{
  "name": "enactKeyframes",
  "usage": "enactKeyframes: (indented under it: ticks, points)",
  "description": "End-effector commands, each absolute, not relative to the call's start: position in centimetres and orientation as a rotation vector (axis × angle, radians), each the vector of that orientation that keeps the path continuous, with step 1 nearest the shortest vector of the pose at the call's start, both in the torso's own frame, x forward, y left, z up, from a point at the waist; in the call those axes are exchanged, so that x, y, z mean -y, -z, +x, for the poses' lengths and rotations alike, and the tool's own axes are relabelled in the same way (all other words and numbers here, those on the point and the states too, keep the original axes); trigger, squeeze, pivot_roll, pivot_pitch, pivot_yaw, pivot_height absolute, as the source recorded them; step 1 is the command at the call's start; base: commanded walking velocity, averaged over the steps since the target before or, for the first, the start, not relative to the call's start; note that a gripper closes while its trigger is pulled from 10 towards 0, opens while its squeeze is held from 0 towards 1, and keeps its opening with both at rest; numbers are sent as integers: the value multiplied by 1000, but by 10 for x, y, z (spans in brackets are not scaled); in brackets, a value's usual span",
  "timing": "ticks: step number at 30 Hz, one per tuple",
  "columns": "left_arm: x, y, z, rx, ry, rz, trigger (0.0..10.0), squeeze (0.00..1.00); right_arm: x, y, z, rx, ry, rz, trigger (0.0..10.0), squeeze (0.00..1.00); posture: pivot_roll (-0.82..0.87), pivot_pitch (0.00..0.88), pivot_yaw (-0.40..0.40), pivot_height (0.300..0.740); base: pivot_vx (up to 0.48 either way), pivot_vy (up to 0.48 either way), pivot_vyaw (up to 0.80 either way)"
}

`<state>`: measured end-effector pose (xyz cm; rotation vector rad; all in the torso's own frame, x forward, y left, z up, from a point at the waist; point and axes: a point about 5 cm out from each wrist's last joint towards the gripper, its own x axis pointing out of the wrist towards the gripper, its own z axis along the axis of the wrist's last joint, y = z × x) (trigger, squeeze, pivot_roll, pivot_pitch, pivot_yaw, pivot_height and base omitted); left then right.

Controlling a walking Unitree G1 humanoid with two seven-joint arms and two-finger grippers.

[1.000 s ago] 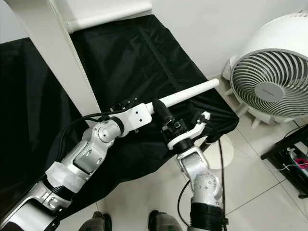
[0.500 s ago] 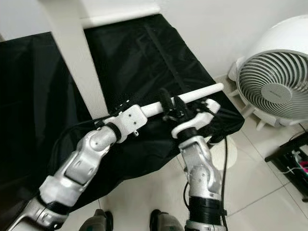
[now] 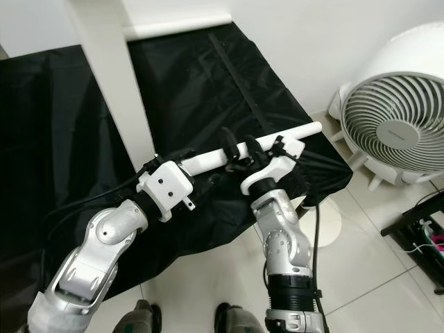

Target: Building children table

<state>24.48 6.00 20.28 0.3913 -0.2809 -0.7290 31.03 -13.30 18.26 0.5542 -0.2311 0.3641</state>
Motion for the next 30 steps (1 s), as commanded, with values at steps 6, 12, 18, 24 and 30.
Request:
enactKeyframes:
  ticks: [6, 12, 18, 24, 30]
  points:
    - [-77, -203, 228, 313, 758, 359, 10000, 0, 138, -181, 317, 226, -368, 464, 10000, 0, 171, 118, -68, 740, 0, 0, 0]
    - [-102, -193, 225, 250, 685, 352, 10000, 0, 151, -177, 316, 222, -349, 400, 10000, 0, 169, 116, -70, 740, 0, 0, 0]
    - [-116, -189, 234, 195, 529, 280, 10000, 0, 160, -174, 311, 226, -294, 353, 10000, 0, 148, 114, -69, 740, 0, 0, 0]
    - [-124, -187, 241, 158, 408, 222, 10000, 0, 160, -171, 306, 214, -244, 331, 10000, 0, 142, 101, -58, 740, 0, 0, 0]
    - [-131, -183, 246, 120, 329, 200, 10000, 0, 159, -167, 304, 202, -219, 317, 10000, 0, 146, 96, -49, 740, 0, 0, 0]
